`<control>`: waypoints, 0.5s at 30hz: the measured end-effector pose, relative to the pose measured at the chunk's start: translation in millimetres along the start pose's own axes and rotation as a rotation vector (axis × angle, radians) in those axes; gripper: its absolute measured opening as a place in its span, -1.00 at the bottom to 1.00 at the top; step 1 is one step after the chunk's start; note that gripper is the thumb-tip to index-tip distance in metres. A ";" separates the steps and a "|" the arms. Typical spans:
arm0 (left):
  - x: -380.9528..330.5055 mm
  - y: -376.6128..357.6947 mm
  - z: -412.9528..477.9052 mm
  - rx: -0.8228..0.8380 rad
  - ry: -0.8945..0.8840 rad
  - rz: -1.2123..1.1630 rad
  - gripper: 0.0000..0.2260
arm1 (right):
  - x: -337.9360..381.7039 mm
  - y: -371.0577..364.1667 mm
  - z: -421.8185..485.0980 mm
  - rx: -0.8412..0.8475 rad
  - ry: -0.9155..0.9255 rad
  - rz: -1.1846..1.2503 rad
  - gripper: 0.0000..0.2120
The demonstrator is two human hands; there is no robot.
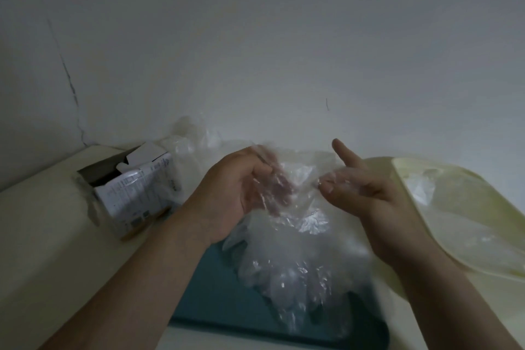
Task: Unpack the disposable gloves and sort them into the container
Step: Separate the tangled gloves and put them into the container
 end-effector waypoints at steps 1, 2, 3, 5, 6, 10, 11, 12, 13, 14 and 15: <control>0.9 0.1 -0.3 -0.005 0.013 0.023 -0.77 | 1.5 -0.2 -0.8 0.042 0.011 0.003 -0.81; 1.9 -0.3 -0.4 -0.012 0.029 0.036 -0.73 | 1.6 -1.0 -1.7 0.098 0.020 0.004 -0.84; 3.1 -0.5 0.0 -0.021 0.043 0.045 -0.71 | 1.9 -2.4 -3.3 0.143 0.023 0.014 -0.86; 3.9 -0.2 -0.2 -0.041 0.046 0.088 -0.71 | 0.2 -3.4 -6.4 0.148 -0.001 0.060 -0.89; 3.6 0.7 0.3 -0.048 0.029 0.139 -0.73 | -2.5 -2.4 -5.7 0.123 -0.013 0.080 -0.87; -2.2 12.1 -2.1 -0.160 -0.068 0.389 -0.92 | -10.1 0.0 -2.3 0.013 -0.070 0.181 -0.91; -4.2 15.1 -3.3 -0.192 -0.090 0.431 -0.94 | -10.2 0.9 -2.0 -0.024 -0.077 0.196 -0.94; -5.6 17.8 -4.5 -0.219 -0.110 0.453 -0.93 | -10.3 0.9 -1.6 -0.066 -0.085 0.207 -0.94; -6.6 20.2 -5.7 -0.244 -0.120 0.445 -0.90 | -9.3 0.3 -1.6 -0.098 -0.086 0.218 -0.93; -6.7 20.9 -7.3 -0.255 -0.103 0.404 -0.84 | -7.8 -1.4 -2.0 -0.116 -0.083 0.229 -0.92; -6.3 20.0 -9.8 -0.248 -0.053 0.345 -0.73 | -3.3 -3.2 -4.4 -0.121 -0.072 0.231 -0.92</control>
Point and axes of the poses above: each hand's wrist, its own z-axis towards the middle knuckle, its own y-axis out of the back of the hand, x = y × z, the point moved 4 cm from there along z, towards the middle knuckle, and after that the axes turned 1 degree about z, right-handed, at the moved point
